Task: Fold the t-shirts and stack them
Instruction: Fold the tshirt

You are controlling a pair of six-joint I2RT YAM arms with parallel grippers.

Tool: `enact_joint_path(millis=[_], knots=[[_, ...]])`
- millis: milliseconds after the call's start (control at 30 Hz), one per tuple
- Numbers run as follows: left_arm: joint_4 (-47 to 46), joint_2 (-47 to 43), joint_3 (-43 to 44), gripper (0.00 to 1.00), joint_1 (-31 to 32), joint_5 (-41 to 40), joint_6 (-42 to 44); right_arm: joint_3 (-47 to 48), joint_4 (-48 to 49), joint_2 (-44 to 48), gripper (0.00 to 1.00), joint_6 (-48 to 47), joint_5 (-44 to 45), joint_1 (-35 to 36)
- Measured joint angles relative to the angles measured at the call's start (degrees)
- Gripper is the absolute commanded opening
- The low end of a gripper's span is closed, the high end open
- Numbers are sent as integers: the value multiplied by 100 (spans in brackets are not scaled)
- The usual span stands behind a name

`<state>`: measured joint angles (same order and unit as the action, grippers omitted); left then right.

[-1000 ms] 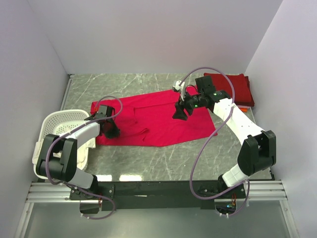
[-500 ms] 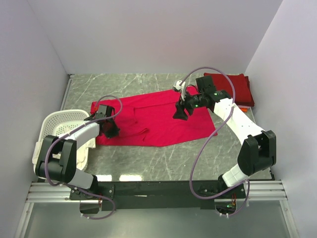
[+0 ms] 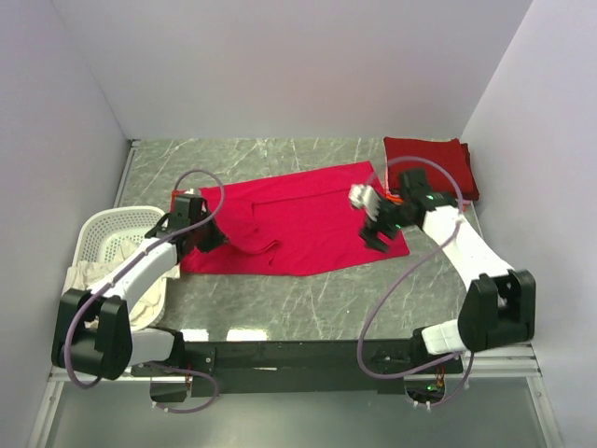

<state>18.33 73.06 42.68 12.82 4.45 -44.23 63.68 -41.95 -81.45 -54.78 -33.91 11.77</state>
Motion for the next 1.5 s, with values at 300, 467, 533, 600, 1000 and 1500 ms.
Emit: enact_joint_path(millis=[300,467,533,600,1000,1500], knots=[[-35,-356,-175,0,-20,330,2,-610,-1115,190,78,-3423,595,-1893],[-50,-479,-184,0,-37,420,2,-879,-1073,-173,64,-4266,957,-1902],[-44,-522,-199,0,-37,450,2,-896,-1016,-374,60,-4350,1043,-1895],[-44,-564,-219,0,-39,474,2,-894,-870,-601,58,-4369,1091,-1891],[-22,-719,-219,0,-63,531,0,-846,-238,-1331,43,-4284,1353,-1740],[221,-1266,-160,0,-68,584,-66,-715,-48,-1381,0,-3753,1290,-1679]])
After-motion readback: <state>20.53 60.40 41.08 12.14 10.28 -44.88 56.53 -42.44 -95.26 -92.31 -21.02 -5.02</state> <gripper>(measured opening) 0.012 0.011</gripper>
